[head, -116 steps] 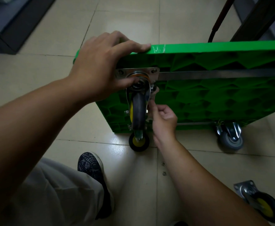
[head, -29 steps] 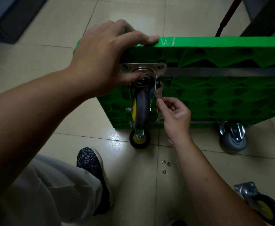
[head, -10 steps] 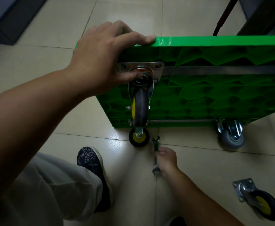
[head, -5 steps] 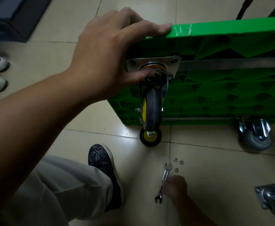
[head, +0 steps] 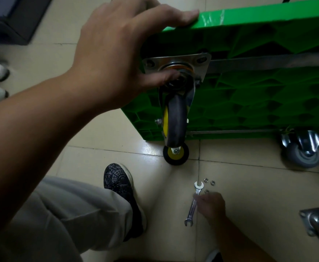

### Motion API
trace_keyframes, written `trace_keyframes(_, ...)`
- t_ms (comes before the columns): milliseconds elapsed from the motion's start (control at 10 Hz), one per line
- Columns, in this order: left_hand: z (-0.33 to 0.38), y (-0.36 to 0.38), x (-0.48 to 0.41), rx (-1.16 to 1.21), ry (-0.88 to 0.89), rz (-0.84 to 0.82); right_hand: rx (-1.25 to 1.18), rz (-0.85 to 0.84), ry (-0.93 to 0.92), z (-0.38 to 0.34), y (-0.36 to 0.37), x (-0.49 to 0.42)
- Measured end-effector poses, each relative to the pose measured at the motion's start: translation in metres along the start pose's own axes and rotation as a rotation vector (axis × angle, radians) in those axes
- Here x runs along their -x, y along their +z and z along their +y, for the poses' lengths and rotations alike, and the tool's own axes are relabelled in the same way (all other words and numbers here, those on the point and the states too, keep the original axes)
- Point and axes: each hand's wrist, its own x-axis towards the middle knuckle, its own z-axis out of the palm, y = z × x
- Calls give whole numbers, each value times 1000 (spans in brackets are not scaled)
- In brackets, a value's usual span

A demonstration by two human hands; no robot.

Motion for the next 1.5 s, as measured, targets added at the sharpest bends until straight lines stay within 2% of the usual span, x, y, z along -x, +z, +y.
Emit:
trace_keyframes(100,-5,3,-2,-9,-39,-17,-170,32,-70,4,-16,-37)
trace_keyframes(200,-2,1,-2,-1,-53,6,-508,166,-248,-69,-64,-17)
trace_keyframes(300,3,0,-3,-9,-40,7,-671,164,-443,-133,-93,31)
trace_keyframes(500,5,-5,2,-1,-18,-16,-669,86,-517,-177,-98,96)
trace_keyframes(900,-1,-2,-1,21,-7,-17,-804,89,-498,-196,-91,95)
trace_keyframes(1200,2,-4,-1,23,-21,-18,-770,267,-523,-197,-92,103)
trace_keyframes(1500,3,-4,-2,22,-45,-29,-782,299,-519,-197,-92,102)
